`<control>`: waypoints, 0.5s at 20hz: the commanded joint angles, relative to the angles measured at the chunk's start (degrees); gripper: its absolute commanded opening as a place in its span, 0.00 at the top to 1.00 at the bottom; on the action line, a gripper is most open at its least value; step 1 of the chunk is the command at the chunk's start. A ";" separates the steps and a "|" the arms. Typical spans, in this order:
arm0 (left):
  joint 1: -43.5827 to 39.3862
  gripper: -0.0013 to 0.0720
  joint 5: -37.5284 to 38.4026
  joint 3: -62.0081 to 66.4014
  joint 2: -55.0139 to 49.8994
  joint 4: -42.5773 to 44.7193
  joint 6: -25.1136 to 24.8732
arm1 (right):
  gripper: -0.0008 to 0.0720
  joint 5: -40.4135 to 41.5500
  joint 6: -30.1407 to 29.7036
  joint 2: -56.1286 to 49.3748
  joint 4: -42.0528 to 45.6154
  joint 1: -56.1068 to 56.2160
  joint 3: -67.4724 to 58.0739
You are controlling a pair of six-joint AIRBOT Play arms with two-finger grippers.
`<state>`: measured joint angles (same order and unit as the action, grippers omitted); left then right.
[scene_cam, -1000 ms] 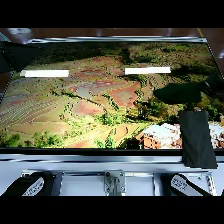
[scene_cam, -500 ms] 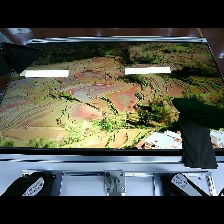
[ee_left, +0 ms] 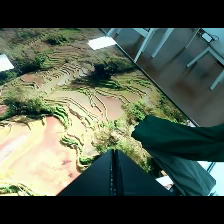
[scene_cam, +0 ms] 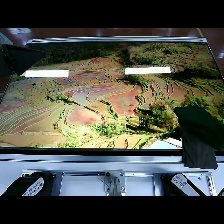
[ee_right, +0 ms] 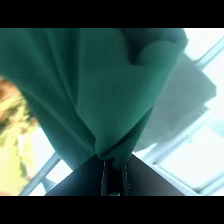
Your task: Fold the shirts.
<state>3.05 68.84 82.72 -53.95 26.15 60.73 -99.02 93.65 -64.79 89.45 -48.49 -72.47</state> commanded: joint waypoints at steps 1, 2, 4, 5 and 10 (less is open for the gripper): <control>0.02 0.94 0.90 -0.02 0.02 0.00 -0.02 | 0.90 -7.74 1.88 1.68 5.66 -0.02 4.52; 0.02 0.94 0.85 -0.02 0.00 0.00 -0.04 | 0.90 -7.74 2.19 2.16 4.76 -0.02 6.99; 0.02 0.94 0.85 -0.02 0.02 0.00 -0.02 | 0.90 -7.48 2.34 3.45 4.68 -0.02 12.22; 0.02 0.94 0.85 0.00 0.02 0.00 -0.02 | 0.90 -6.93 2.40 4.46 6.51 -0.02 14.82; 0.02 0.94 0.85 0.00 0.02 0.00 -0.02 | 0.90 -3.74 4.79 7.15 13.25 -0.04 23.21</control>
<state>3.05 69.63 82.72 -53.95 26.15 60.71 -103.44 96.86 -58.94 99.22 -48.56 -53.82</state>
